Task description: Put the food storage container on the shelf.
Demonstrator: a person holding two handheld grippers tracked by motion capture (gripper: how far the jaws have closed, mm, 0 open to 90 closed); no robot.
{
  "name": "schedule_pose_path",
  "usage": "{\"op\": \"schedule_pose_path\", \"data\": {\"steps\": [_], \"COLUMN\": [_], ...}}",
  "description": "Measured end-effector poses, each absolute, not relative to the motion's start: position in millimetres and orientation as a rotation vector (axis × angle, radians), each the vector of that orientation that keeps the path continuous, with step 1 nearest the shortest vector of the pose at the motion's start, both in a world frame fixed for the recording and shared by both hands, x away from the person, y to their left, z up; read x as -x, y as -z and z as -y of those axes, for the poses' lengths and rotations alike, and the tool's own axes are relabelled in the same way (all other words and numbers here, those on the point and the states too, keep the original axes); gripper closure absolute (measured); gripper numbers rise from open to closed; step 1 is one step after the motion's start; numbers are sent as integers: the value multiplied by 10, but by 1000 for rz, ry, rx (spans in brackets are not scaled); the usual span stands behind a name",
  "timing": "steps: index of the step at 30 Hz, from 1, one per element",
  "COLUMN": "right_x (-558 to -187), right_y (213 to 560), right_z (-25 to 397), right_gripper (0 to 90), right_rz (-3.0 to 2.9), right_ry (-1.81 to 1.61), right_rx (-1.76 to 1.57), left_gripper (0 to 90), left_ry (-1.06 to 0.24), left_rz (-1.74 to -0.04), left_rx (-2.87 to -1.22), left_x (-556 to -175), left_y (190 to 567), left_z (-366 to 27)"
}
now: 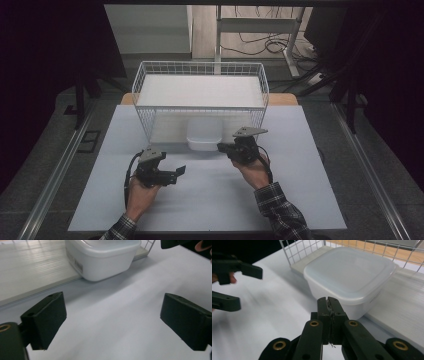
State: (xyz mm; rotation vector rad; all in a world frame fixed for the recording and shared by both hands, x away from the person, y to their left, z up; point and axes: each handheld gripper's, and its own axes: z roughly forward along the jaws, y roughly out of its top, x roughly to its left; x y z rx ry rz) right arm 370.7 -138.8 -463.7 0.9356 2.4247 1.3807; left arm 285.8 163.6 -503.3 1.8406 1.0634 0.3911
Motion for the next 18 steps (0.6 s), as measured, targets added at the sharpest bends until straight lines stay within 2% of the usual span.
{"op": "schedule_pose_path", "data": {"steps": [12,18], "right_x": [-3622,-3616], "right_y": [4795,4852], "right_z": [1304,1175], "right_gripper": [862,867], "right_rz": [-2470,-2499], "right_ry": [-1361,-1324], "right_rx": [-941,-903], "left_gripper": [34,33], "left_ry": [-498,-509], "left_rz": [-1030,-1030], "left_rx": [-1897,-1885], "left_x": [-2412,-2287], "left_y": [5170,5183], "left_z": [-1699,-1758]}}
